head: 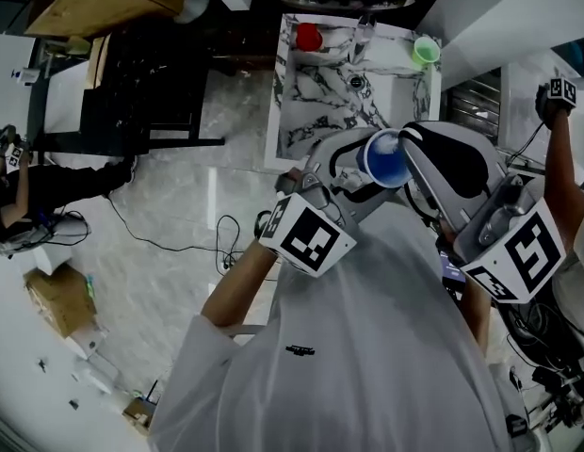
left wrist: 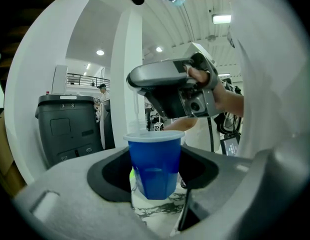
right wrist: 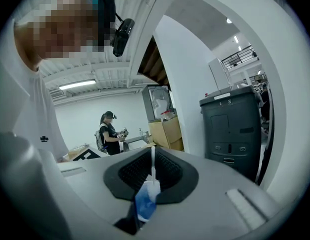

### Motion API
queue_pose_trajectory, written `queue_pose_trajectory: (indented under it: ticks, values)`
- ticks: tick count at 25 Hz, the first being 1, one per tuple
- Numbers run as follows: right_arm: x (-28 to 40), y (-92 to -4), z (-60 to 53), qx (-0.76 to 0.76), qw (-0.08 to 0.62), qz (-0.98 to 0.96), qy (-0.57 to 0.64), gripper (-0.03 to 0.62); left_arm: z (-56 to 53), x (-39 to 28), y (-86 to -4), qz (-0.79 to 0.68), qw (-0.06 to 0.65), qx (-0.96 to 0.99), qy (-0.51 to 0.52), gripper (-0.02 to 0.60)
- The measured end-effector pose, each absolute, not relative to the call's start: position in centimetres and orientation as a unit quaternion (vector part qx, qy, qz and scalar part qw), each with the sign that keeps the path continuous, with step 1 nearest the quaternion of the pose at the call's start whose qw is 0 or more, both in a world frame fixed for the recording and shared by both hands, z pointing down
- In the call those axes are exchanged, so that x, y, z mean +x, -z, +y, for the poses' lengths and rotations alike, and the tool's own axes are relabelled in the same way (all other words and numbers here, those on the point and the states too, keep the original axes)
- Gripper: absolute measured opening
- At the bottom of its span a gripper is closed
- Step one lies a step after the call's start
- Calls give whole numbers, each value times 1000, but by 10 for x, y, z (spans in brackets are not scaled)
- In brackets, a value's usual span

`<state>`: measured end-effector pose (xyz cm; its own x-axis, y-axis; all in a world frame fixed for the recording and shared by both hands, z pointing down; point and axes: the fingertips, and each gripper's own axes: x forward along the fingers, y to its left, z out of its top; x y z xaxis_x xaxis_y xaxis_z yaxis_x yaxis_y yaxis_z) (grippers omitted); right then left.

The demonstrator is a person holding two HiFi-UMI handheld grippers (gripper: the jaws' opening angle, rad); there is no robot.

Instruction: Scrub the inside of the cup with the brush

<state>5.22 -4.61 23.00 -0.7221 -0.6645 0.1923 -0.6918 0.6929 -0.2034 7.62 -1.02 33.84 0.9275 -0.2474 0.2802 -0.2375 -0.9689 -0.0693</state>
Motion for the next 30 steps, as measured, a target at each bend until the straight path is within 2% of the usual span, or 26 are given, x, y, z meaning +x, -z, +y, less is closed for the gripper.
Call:
queue_pose_trajectory:
  ticks: [9,21,30]
  values:
    - [35,-230,-37,342,49,-928,-137,25,-28,71,-332,139,20,-981,134,274]
    - [67,-239,-42,379,66,-911,-148,25,-34,66,-324,136,32,-981,136,273]
    - [70,-228,-46,394,51,-908,-136,26,-12,73,-329,118,33,-982,141,273]
